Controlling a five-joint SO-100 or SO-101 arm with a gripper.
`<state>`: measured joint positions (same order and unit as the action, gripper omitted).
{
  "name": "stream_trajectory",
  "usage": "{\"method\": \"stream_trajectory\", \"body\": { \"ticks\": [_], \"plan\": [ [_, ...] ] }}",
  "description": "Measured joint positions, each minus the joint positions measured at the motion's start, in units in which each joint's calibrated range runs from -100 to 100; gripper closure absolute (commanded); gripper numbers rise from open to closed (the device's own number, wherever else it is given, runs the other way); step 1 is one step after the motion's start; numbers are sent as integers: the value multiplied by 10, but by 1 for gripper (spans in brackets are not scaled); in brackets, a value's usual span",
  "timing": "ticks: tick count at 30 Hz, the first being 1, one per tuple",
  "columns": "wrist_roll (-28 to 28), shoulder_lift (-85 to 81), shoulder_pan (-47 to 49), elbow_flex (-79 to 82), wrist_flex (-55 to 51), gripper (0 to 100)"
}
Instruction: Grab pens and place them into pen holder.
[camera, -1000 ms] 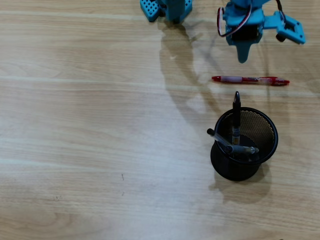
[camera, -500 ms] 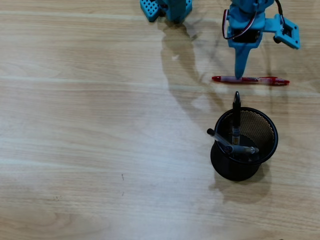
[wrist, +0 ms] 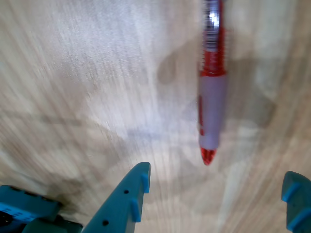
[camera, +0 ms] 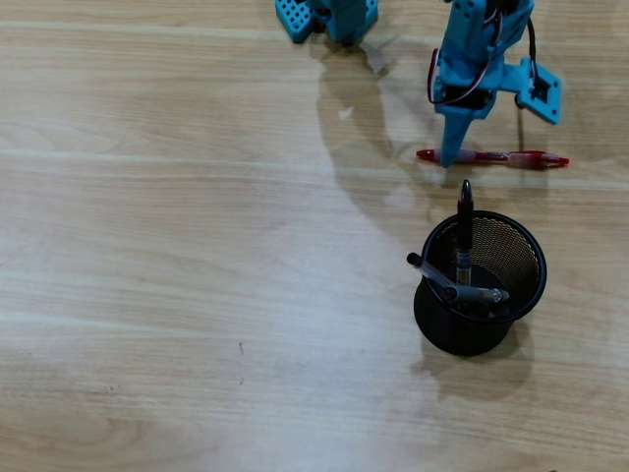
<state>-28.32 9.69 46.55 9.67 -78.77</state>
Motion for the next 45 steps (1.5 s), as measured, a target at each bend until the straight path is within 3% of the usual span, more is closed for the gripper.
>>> {"method": "stream_trajectory", "body": {
  "ticks": [7,13,20,37,45],
  "plan": [
    [-13,30,9,83,110,73],
    [-13,26,17,105,141,74],
    [-17,21,12,106,143,98],
    [-21,-20,21,110,130,98],
    [-29,-190,-33,59,-22,98]
  ]
}}
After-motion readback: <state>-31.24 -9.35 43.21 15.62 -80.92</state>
